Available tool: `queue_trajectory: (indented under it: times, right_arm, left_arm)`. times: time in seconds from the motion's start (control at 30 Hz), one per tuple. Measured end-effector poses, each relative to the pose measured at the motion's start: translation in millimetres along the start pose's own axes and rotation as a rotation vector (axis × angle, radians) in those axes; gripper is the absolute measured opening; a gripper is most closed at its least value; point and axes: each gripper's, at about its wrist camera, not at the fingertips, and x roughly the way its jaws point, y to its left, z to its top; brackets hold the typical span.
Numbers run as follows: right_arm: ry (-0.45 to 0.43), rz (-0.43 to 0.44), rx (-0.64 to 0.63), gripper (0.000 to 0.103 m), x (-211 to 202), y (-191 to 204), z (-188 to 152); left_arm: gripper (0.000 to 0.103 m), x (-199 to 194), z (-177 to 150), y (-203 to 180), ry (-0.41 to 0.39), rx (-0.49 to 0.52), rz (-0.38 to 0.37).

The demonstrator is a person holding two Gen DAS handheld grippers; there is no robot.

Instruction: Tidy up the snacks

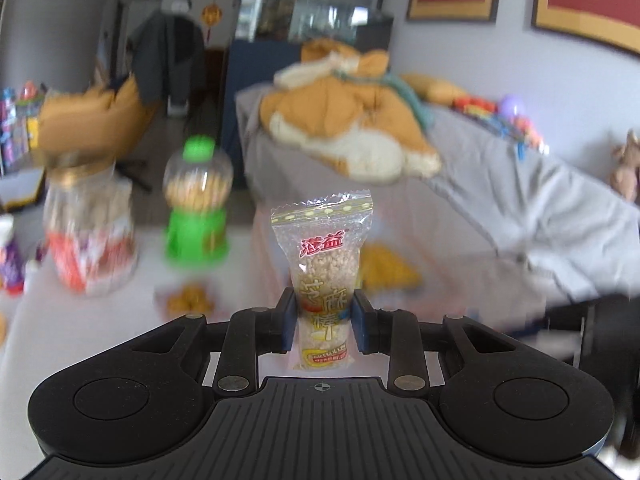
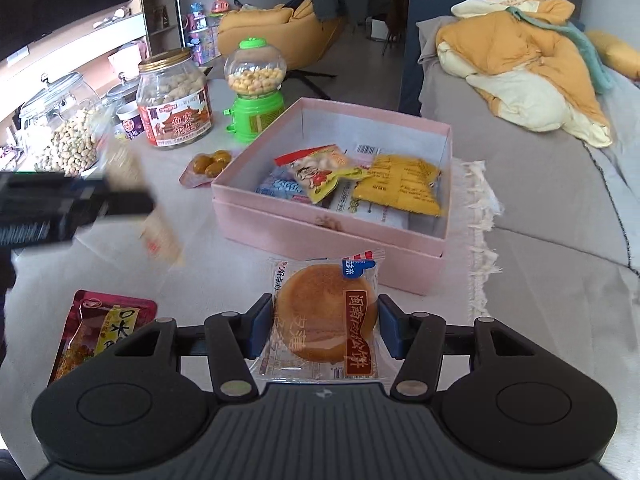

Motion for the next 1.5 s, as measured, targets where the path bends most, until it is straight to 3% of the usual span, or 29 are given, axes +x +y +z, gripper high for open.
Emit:
queue_trajectory:
  times: [0.13, 0.3, 0.43, 0.57, 0.63, 0.73, 0.97, 1.1, 1.23, 1.33, 1.5]
  right_arm:
    - [-0.003, -0.003, -0.023, 0.055, 0.8, 4.2, 5.6]
    - [-0.002, 0.007, -0.016, 0.054, 3.9, -0.9, 14.1]
    - [-0.01, -0.006, 0.002, 0.054, 4.9, -10.4, 24.2]
    - [-0.033, -0.037, 0.013, 0.054, 3.1, -18.9, 41.9]
    - [-0.044, -0.051, 0.013, 0.055, 4.8, -20.4, 52.4]
    - [-0.048, -0.073, -0.002, 0.055, 14.7, -16.9, 68.7]
    - [-0.009, -0.11, 0.004, 0.055, 64.5, -3.4, 99.2]
    - [0.038, -0.09, 0.05, 0.057, 90.8, -3.5, 108.7]
    - [0.05, -0.152, 0.004, 0.066, 98.7, 12.0, 117.5]
    - [0.02, -0.184, -0.029, 0.066, 95.6, 29.4, 129.3]
    - [-0.024, -0.127, -0.074, 0.071, 91.4, 67.8, 151.2]
  left_arm:
    - [0.033, 15.9, 53.1, -10.3, -0.038, -0.015, -0.054]
    - [0.033, 55.5, 93.6, -14.1, 0.008, -0.042, -0.065]
    - [0.034, 109.2, 76.8, 6.6, 0.146, -0.227, -0.072]
    - [0.032, 148.2, 43.9, 27.7, 0.302, -0.236, -0.172]
    - [0.032, 148.5, 34.0, 31.1, 0.282, -0.223, -0.16]
    - [0.032, 137.1, 30.0, 26.4, 0.219, -0.111, -0.11]
    - [0.032, 100.1, 30.7, 31.2, 0.106, 0.024, -0.017]
    - [0.032, 94.0, 24.1, 50.9, 0.118, 0.011, -0.011]
    - [0.032, 88.5, 15.9, 76.3, 0.122, -0.019, 0.011]
    - [0.032, 82.5, 10.9, 93.4, 0.115, -0.045, 0.029]
    - [0.032, 71.2, 1.2, 120.7, 0.127, -0.07, 0.065]
